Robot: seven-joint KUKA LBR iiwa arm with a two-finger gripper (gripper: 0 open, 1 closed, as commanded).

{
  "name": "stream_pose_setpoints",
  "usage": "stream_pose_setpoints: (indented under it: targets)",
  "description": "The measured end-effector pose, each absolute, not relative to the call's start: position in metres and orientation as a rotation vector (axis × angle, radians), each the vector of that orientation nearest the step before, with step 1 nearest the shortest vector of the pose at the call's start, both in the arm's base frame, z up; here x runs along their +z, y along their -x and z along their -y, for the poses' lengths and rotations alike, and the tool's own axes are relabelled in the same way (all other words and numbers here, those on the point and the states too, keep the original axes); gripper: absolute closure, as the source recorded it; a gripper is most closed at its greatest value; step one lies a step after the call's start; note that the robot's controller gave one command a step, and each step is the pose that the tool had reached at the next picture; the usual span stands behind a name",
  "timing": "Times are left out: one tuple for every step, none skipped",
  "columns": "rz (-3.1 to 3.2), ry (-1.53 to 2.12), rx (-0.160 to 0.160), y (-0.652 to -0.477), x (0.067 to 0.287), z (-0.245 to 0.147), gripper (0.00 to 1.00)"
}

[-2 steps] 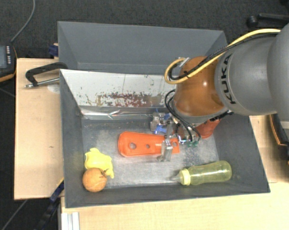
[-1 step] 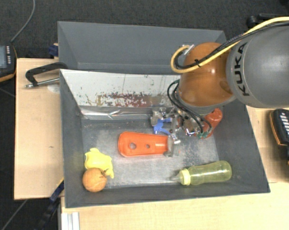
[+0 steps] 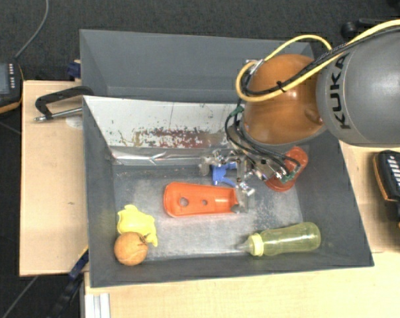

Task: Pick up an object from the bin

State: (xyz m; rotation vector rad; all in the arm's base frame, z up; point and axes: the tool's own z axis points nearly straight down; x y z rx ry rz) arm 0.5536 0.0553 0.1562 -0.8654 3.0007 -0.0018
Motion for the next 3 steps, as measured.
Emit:
stream_pose_setpoints:
  targets:
    - [-2.92, 1.134, 0.003, -0.561, 0.13, -0.054, 0.0]
    - [-3.059, 0.611, 0.004, -0.59, 0.082, -0.057, 1.0]
    - [-3.059, 0.611, 0.004, -0.59, 0.082, -0.057, 1.0]
